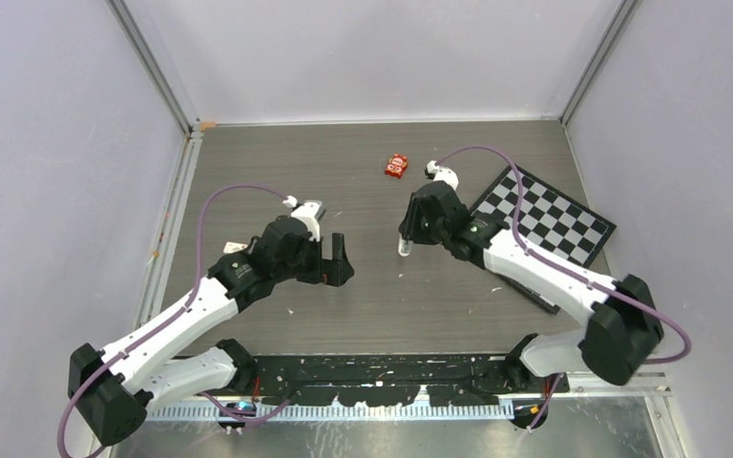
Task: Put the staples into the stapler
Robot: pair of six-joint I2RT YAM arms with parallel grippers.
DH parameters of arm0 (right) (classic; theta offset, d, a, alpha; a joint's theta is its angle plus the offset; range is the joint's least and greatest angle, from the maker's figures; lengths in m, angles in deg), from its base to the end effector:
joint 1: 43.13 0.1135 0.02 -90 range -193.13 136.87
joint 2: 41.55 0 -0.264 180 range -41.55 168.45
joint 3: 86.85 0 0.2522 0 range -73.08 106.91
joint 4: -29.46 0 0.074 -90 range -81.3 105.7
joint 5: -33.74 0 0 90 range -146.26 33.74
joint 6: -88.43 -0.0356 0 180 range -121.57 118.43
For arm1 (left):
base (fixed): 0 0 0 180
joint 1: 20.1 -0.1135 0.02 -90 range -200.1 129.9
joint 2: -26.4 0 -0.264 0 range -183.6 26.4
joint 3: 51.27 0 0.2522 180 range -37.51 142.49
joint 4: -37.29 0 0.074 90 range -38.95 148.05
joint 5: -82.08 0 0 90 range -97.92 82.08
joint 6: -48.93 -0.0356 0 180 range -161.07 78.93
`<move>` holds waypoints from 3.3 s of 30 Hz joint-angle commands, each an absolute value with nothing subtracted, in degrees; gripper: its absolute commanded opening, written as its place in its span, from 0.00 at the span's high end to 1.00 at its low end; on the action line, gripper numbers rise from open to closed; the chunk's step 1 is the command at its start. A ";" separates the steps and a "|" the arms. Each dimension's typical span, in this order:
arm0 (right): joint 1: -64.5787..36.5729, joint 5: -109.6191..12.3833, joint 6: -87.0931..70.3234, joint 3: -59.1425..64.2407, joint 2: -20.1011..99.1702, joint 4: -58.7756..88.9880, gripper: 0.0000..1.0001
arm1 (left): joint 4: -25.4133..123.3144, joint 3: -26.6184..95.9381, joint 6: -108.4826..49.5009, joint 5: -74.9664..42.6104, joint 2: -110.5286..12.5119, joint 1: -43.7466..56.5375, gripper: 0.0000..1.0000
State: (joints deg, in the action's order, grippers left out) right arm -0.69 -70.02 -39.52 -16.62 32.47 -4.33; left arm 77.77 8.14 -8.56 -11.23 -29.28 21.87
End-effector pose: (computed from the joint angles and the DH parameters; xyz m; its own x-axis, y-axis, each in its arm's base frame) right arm 0.2161 0.1861 0.2844 -0.6724 0.1945 -0.7141 -0.1304 0.9186 0.3730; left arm 0.1552 -0.1424 0.2824 -0.7524 -0.0449 -0.6571 0.3529 0.8149 -0.4598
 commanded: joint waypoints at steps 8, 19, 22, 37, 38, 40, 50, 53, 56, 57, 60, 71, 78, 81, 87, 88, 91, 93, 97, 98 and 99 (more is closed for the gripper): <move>-9.01 -67.39 -29.45 -4.23 52.95 -15.62 0.77 | 92.39 8.19 -5.56 7.87 -26.87 21.83 0.00; -9.02 -66.16 -29.62 -2.47 60.50 -14.53 0.76 | 95.75 4.39 10.45 7.30 -23.43 21.25 0.00; -9.03 -65.83 -29.93 -3.54 61.51 -13.44 0.75 | 98.02 4.45 13.93 9.79 -22.89 21.21 0.00; -9.03 -67.20 -29.61 -3.74 56.19 -16.15 0.39 | 107.17 7.05 24.51 22.23 -17.60 20.94 0.00; -9.09 -67.32 -29.80 -3.82 55.20 -16.83 0.37 | 107.32 7.03 25.19 22.43 -17.67 20.97 0.00; -9.07 -67.07 -30.09 -3.98 53.03 -18.44 0.34 | 108.26 7.32 26.85 22.70 -18.05 20.83 0.00; -8.03 -61.09 -32.50 -10.45 39.01 -17.01 0.20 | 119.34 11.14 37.24 24.99 -24.10 11.96 0.00; -6.97 -59.00 -32.68 -12.03 36.66 -15.88 0.15 | 122.42 12.21 38.65 22.28 -25.33 2.23 0.01; -6.46 -57.38 -32.89 -14.17 33.51 -14.01 0.04 | 125.26 12.82 40.52 22.54 -24.85 -6.48 0.01; -6.39 -57.09 -33.02 -14.87 32.56 -13.49 0.01 | 125.90 12.85 41.10 23.18 -24.51 -8.74 0.01; -6.27 -54.11 -32.58 -15.86 29.87 -14.06 0.00 | 127.35 12.29 43.86 24.06 -23.22 -15.72 0.00; -6.23 -49.72 -30.16 -16.02 21.92 -15.15 0.00 | 119.09 2.21 44.16 16.79 -25.50 -41.13 0.00; -6.28 -50.14 -27.85 -15.77 20.24 -18.01 0.00 | 114.31 0.42 44.47 20.66 -25.56 -44.66 0.00; -6.27 -49.00 -28.23 -15.65 20.05 -18.18 0.00 | 112.51 -0.48 44.20 20.89 -27.23 -46.35 0.00; -6.27 -47.73 -28.63 -14.94 19.42 -18.86 0.00 | 109.30 -1.48 43.30 19.02 -32.49 -50.26 0.00; -6.22 -47.80 -28.56 -14.83 19.18 -18.98 0.00 | 109.09 -1.55 43.19 18.80 -33.31 -50.82 0.00; -6.25 -48.25 -28.51 -14.65 18.53 -19.00 0.00 | 108.63 -1.78 42.66 19.39 -35.02 -52.07 0.01; -6.23 -48.43 -28.82 -14.55 18.40 -18.97 0.01 | 108.02 -2.03 42.36 20.20 -35.38 -52.38 0.05; -6.22 -48.26 -29.40 -14.90 18.44 -18.67 0.00 | 107.00 -2.64 42.40 20.57 -35.46 -52.89 0.13; -6.27 -48.24 -29.49 -14.94 18.36 -18.66 0.00 | 106.59 -2.75 42.47 20.40 -35.66 -53.03 0.17; -6.23 -48.34 -29.56 -14.98 18.32 -18.59 0.01 | 106.19 -2.91 42.51 20.12 -35.96 -53.32 0.18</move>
State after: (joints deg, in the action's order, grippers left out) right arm -6.42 -48.86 -29.14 -17.03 19.53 -19.54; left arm 108.48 -2.35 42.41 18.13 -35.51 -52.24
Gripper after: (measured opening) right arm 0.995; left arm 0.848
